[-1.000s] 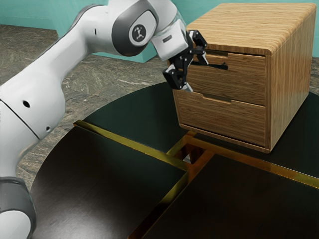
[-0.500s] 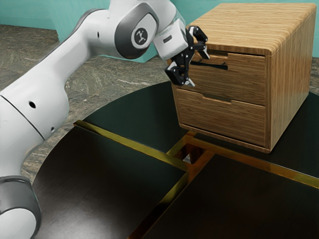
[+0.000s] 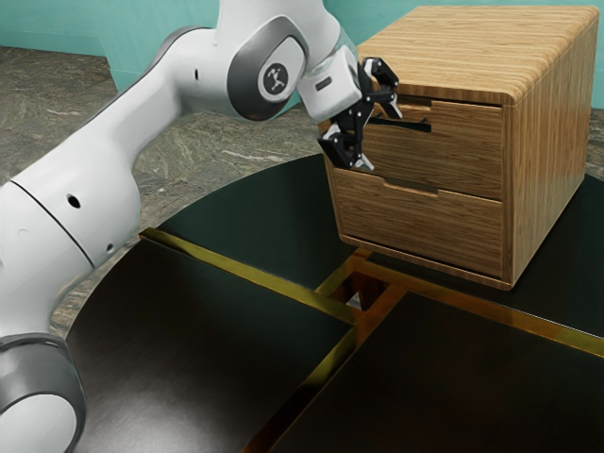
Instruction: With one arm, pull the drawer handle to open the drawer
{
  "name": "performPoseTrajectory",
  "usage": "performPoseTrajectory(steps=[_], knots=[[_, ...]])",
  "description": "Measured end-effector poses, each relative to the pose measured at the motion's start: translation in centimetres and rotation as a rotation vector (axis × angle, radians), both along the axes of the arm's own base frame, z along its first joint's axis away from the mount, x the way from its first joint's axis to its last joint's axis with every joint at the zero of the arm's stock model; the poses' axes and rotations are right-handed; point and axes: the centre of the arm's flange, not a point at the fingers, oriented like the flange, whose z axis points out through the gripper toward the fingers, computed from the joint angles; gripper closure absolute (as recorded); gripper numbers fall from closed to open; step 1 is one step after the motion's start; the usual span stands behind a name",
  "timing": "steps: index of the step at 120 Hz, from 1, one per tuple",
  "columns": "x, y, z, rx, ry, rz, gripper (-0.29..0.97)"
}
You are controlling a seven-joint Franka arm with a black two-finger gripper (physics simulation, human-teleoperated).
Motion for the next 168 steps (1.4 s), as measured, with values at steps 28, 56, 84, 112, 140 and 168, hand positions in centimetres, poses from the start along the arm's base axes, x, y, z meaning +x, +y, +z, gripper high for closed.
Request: performPoseTrajectory(steps=[28,56,84,112,140,168], knots=[[0.0,0.0,-0.1,0.001,0.006,-0.003,0.04],[-0.1,0.0,-0.1,0.002,0.013,-0.004,0.19],[-0.5,0.1,0.2,0.005,0.029,-0.004,0.37],[-1.1,0.2,0.6,0.009,0.059,-0.003,0.44],[-1.9,0.4,1.5,0.012,0.086,-0.001,0.50],[-2.7,1.0,2.4,0.010,0.109,0.011,0.53]])
